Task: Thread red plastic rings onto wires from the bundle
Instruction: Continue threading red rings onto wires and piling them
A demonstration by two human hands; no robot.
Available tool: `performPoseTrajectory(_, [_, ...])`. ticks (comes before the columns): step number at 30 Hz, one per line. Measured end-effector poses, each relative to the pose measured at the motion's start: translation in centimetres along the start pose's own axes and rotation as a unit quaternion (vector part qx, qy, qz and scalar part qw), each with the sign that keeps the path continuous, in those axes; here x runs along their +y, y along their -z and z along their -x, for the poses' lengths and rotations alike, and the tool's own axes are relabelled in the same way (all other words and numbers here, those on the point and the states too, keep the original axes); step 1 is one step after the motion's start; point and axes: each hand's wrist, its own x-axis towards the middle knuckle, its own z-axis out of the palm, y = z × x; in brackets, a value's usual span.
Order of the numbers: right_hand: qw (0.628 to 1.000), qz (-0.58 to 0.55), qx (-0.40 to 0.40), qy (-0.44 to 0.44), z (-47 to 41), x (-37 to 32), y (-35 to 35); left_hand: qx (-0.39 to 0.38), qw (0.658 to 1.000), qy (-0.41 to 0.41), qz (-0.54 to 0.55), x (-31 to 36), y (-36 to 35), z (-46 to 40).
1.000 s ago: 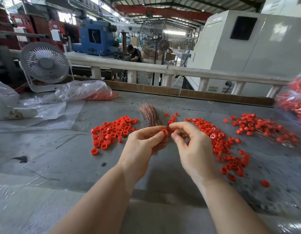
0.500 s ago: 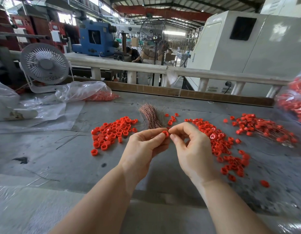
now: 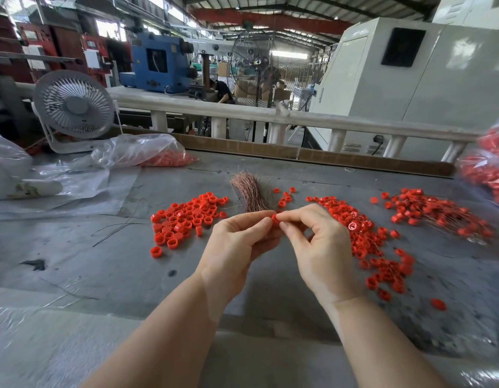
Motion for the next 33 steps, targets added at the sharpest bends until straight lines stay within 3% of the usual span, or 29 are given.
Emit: performPoseTrajectory(33, [0.999, -0.04, -0.007, -0.008, 0.05, -0.09, 0.07, -0.013, 0.998, 0.013, 0.06, 0.52, -0.16, 0.47])
